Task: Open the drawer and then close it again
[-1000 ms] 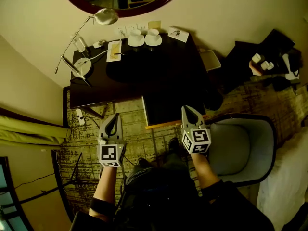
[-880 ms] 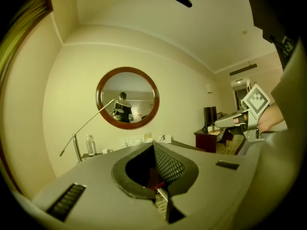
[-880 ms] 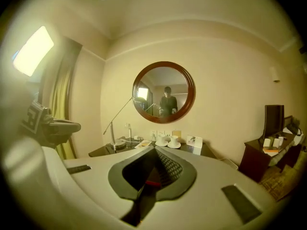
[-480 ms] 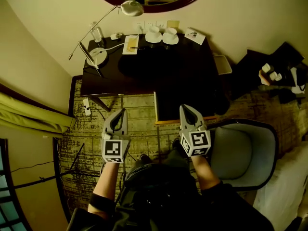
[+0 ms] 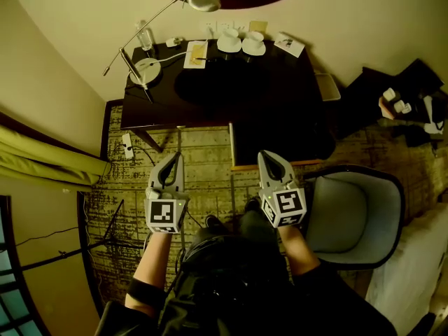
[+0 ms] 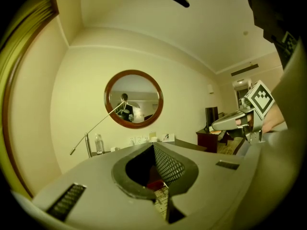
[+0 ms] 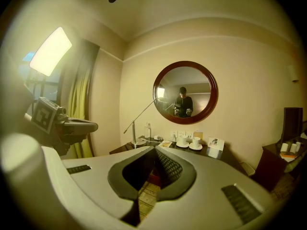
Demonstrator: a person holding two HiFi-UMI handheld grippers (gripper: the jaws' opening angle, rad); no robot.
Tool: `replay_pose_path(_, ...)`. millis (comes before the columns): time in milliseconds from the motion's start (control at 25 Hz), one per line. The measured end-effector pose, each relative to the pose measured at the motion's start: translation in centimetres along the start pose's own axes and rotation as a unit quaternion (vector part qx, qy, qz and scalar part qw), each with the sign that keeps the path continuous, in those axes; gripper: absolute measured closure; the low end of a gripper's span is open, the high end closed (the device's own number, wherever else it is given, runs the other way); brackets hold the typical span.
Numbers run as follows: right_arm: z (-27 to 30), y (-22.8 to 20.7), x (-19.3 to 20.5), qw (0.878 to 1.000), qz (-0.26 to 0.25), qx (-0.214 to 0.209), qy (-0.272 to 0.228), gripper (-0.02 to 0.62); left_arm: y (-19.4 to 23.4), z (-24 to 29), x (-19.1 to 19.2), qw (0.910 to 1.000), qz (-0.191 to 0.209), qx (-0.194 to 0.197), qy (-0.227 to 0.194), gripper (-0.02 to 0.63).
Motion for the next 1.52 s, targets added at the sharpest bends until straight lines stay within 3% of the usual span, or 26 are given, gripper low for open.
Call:
replay_pose_path(280, 1.2, -0.1, -0.4, 0.999, -0.024, -0.039, 0.003, 0.595, -0.4, 0.5, -0.2, 0.9998, 0.009, -0.017, 0.008, 0.606)
replay_pose_path(1000, 3.3, -6.7, -0.5, 0.994, 0.002, -0.113, -0.013, 0.595, -5.6, 4.7, -1.7, 0.9980, 0.023, -0.058, 0.009, 0.606)
replay_pose_path(1400, 3.4, -6.7, 0.0, 0.993, 0.012, -0.113, -0.019, 0.595, -5.9, 5.0, -1.3, 0.9983, 0.010, -0.054, 0.020, 0.606)
replay_pose_path(1520, 3.8, -5.4, 0.2, 0.993, 0.011, -0.113, -0.016, 0.595, -4.7, 4.7, -0.5, 0.9986, 0.024, -0.038, 0.028, 0.606)
Point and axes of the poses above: the fingertips, and each gripper's own axes: z forward along the fingers, y to its left, x out of its underside, the point moved 7 cm from there along -z, backward along the fingers, and after that the axes turned 5 degrees about -y, right-handed, at the moved point
